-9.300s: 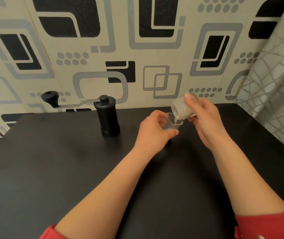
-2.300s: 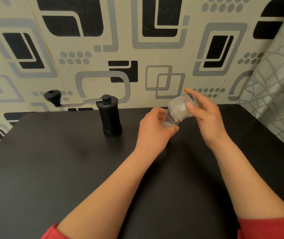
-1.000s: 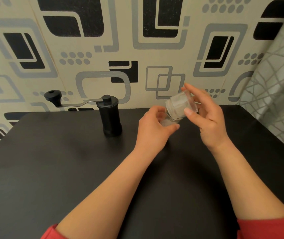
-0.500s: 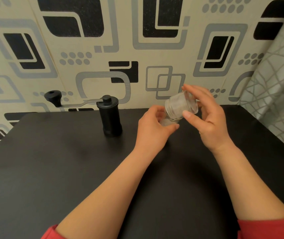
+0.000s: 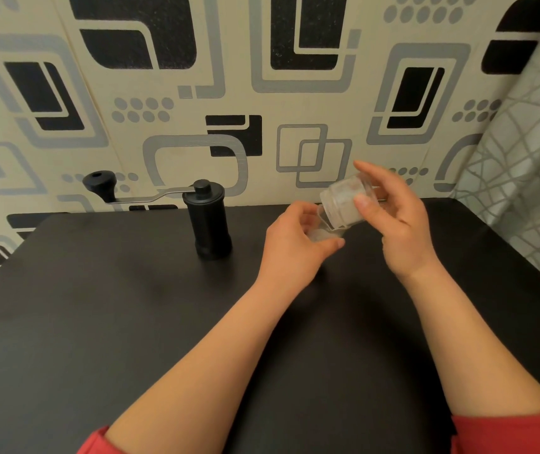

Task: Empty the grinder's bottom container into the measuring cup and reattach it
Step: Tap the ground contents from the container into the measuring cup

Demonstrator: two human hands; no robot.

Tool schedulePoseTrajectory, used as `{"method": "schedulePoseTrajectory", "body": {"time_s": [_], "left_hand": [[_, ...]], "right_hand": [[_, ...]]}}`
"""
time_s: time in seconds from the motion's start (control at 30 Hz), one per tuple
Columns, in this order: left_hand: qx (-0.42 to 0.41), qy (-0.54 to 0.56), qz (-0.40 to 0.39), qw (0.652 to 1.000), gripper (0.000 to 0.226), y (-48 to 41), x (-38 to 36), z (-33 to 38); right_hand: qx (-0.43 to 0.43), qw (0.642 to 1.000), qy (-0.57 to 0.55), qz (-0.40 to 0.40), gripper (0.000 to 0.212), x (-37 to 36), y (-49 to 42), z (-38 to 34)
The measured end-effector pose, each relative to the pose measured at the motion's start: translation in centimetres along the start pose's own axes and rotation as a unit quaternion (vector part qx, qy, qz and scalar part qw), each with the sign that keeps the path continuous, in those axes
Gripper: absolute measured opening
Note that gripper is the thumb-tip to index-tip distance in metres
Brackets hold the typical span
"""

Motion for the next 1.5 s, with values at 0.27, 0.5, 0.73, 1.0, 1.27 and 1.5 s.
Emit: {"method": "schedulePoseTrajectory", "body": {"time_s": [0.27,0.5,0.73,1.0,1.27,1.5], "left_hand": [[0.004,-0.023,-0.006,1.000,0.047,0.0,-0.2,-0.2],[0.015,-0.019,-0.004,1.000,0.044,0.0,-0.1,-0.6],[0.021,-0.015,-0.008,1.000,0.045,0.0,-0.4,-0.8],[0.015,-0.020,-0.012,1.000,0.046,0.0,-0.6,-0.7],[0.015,-0.017,-0.023,0.999,0.046,0.0,-0.9,-0.6],[0.016,-0.014,-0.029,0.999,0.049,0.1,-1.0,-0.6]], "right_hand": [[-0.094,0.996,-0.004,0.005,0.037,0.1,-0.3,2.3],[-0.147,0.985,-0.087,-0.037,0.058,-0.5,0.0,3.4],[-0.151,0.983,-0.102,0.000,0.054,0.1,-0.1,3.5],[-0.163,0.983,-0.081,0.020,0.047,0.3,0.0,3.6],[-0.173,0.982,-0.066,0.047,0.040,0.8,0.0,3.9],[-0.189,0.979,-0.038,0.073,0.059,1.3,0.2,3.9]]}}
Point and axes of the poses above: each hand's wrist, its own y-axis away from the middle knuckle, its own x-axis out of the back of the hand, z = x × y, the point moved 10 cm from there along -y, towards the middle knuckle, and after that the axes turned 1 degree about x, right-handed, at the moved point
